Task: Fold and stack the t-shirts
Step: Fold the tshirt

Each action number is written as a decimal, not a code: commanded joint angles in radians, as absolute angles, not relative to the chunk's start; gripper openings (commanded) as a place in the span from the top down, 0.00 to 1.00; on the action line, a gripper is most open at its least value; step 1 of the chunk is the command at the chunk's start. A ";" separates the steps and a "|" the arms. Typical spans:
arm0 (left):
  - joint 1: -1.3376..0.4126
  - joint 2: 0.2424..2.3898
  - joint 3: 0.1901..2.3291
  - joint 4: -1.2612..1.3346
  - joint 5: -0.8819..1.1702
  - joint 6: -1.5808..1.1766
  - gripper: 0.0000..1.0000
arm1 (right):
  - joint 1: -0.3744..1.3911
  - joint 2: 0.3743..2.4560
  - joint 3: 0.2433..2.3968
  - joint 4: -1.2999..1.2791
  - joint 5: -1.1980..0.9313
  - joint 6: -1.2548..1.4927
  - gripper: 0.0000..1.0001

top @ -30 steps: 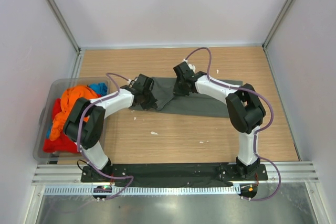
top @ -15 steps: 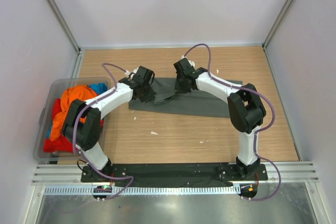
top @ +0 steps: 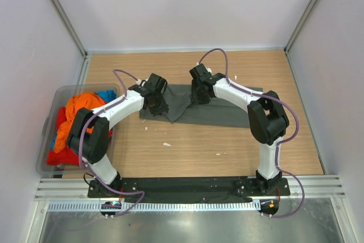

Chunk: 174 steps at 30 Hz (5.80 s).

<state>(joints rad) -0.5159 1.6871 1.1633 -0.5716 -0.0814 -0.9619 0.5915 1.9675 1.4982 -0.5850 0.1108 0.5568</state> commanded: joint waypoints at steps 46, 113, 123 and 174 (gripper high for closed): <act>-0.225 2.171 1.821 -0.657 -0.135 -0.609 0.63 | 0.416 1.824 1.330 -0.387 0.129 0.631 0.73; -0.271 1.938 1.608 -0.569 0.081 -0.626 0.64 | 0.101 1.689 1.338 -0.483 0.072 0.588 0.60; -0.275 1.953 1.485 -0.681 -0.120 -0.704 0.68 | 0.120 1.589 1.262 -0.463 0.025 0.581 0.49; -0.354 1.761 1.613 -0.490 -0.089 -0.699 0.54 | 0.135 1.329 1.255 -0.572 0.034 0.575 0.48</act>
<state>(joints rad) -0.2813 1.8927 1.7374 -0.6102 -0.1677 -0.6785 0.1291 1.4204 1.2335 -0.5625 0.0467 0.5564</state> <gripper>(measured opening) 0.463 0.517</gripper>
